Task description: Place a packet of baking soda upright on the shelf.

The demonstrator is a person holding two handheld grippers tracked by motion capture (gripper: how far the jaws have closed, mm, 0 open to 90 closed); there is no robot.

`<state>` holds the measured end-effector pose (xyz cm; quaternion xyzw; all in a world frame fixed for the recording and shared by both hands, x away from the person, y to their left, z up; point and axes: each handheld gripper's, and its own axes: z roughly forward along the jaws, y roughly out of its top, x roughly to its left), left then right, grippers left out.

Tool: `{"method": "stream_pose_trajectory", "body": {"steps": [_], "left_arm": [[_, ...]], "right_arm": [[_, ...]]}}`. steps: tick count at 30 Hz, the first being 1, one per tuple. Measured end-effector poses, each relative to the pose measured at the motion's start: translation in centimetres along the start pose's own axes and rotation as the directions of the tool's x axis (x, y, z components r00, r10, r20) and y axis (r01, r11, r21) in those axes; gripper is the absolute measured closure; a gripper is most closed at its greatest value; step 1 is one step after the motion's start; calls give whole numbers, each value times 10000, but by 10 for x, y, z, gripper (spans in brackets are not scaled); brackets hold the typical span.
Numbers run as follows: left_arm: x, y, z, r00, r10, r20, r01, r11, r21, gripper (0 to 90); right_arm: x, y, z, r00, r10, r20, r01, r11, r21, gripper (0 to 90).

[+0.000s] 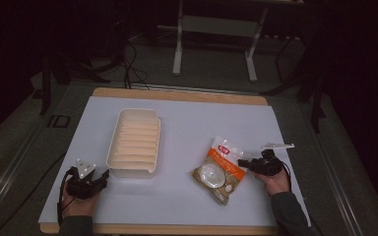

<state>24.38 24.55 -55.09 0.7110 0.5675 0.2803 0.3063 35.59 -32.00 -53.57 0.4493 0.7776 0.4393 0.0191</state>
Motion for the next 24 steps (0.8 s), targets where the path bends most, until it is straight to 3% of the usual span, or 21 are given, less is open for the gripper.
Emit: {"method": "stream_pose_trajectory", "body": {"steps": [6, 16, 24], "left_arm": [[0, 0, 0, 10000, -11, 7, 11, 10000, -2, 474], [0, 0, 0, 10000, -14, 10, 14, 10000, -19, 474], [0, 0, 0, 10000, -22, 17, 22, 10000, -33, 474]], "right_arm": [[6, 4, -1, 9997, -230, 53, 230, 9997, -46, 890], [22, 18, -10, 9965, -826, 84, 827, 9966, -73, 898], [37, 27, -16, 9889, -1474, 182, 1477, 9889, -173, 900]]}}
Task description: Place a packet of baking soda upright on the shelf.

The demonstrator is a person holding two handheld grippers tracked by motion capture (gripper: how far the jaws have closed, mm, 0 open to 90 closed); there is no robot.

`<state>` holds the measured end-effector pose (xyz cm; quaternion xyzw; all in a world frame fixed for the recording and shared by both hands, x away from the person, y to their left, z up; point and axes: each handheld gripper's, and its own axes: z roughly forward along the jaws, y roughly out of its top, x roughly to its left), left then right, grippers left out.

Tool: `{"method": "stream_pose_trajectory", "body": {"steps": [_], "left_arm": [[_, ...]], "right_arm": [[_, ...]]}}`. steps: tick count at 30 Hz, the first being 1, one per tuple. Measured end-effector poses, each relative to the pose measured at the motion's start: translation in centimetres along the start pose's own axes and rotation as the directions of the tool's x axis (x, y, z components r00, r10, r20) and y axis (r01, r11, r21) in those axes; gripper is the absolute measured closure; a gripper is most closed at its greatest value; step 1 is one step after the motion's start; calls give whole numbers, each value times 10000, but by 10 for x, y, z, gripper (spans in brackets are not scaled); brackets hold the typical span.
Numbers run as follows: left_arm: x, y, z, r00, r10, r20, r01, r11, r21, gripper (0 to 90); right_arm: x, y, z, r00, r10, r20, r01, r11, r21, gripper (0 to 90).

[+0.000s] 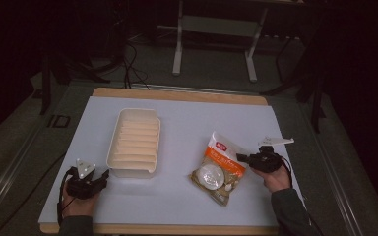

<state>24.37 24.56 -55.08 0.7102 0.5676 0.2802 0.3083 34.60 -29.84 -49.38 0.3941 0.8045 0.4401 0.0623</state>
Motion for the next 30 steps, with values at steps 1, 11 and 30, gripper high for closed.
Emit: {"method": "stream_pose_trajectory", "body": {"steps": [1, 11, 30], "left_arm": [[0, 0, 0, 10000, 8, 0, -8, 10000, 3, 474], [0, 0, 0, 10000, 7, 7, -7, 10000, 4, 474], [0, 0, 0, 10000, 25, 13, -25, 10000, 22, 474]], "right_arm": [[3, 4, -2, 9999, -148, -19, 148, 9999, -32, 900], [16, 18, -7, 9984, -381, -426, 364, 9986, -383, 900], [47, 47, -9, 9843, -1211, -1288, 1145, 9918, -571, 900]]}}
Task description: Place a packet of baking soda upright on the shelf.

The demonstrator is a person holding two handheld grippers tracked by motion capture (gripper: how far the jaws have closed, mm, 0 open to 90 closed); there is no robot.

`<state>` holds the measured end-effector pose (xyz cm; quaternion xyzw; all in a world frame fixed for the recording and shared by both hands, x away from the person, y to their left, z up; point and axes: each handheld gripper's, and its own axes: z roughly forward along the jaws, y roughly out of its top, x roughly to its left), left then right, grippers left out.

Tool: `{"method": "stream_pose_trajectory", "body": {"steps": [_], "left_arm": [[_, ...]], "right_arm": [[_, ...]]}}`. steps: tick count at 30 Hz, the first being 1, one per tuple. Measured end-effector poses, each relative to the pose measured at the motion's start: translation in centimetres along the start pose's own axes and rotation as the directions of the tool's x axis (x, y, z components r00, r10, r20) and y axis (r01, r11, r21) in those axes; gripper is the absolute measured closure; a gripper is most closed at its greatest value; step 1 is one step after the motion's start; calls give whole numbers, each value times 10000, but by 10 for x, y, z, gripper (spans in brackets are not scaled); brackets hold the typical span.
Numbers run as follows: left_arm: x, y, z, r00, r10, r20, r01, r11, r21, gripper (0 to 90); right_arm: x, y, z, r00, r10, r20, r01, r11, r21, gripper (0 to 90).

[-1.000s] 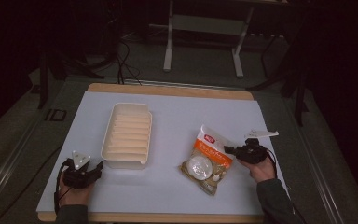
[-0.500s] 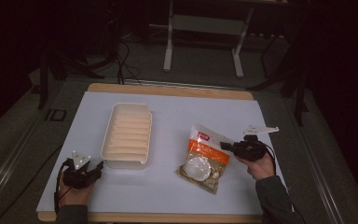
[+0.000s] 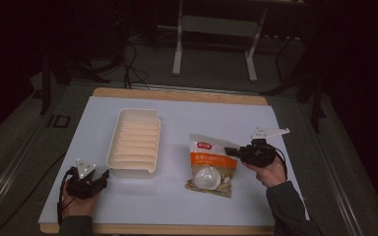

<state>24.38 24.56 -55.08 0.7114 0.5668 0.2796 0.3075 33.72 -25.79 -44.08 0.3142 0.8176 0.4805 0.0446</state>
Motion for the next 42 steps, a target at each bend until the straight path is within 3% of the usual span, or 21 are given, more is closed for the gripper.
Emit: {"method": "stream_pose_trajectory", "body": {"steps": [9, 42], "left_arm": [[0, 0, 0, 10000, 33, 1, -33, 10000, 24, 474], [0, 0, 0, 10000, 1, 38, -1, 10000, -1, 473]], "right_arm": [[10, 11, -1, 9987, -253, -453, 247, 9996, -155, 900], [14, 42, 7, 9964, -649, -554, 626, 9971, -428, 900]]}}
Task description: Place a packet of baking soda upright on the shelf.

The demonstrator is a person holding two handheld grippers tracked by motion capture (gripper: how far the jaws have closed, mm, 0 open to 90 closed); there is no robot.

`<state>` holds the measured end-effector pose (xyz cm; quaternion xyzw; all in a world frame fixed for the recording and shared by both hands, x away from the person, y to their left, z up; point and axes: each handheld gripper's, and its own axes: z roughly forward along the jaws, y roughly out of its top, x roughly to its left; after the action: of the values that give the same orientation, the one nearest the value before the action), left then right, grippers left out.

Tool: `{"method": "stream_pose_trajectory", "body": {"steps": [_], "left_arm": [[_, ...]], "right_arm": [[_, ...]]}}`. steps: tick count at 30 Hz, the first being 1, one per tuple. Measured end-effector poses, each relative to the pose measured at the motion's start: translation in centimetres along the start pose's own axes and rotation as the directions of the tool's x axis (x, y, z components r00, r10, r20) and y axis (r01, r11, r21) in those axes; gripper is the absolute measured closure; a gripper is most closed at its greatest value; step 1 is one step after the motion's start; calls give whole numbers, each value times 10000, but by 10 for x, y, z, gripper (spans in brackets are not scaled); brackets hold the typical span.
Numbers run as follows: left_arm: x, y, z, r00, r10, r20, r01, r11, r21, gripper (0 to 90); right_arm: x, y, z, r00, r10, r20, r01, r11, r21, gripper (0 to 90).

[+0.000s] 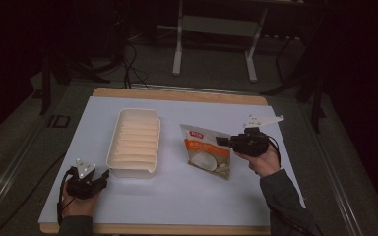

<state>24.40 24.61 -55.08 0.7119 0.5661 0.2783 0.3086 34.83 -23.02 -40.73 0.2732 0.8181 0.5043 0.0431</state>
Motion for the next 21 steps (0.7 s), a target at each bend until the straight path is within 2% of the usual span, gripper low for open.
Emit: {"method": "stream_pose_trajectory", "body": {"steps": [21], "left_arm": [[1, 0, 0, 10000, -70, 23, 70, 10000, -32, 473]], "right_arm": [[9, 24, 12, 9982, -503, -317, 504, 9987, 32, 900]]}}
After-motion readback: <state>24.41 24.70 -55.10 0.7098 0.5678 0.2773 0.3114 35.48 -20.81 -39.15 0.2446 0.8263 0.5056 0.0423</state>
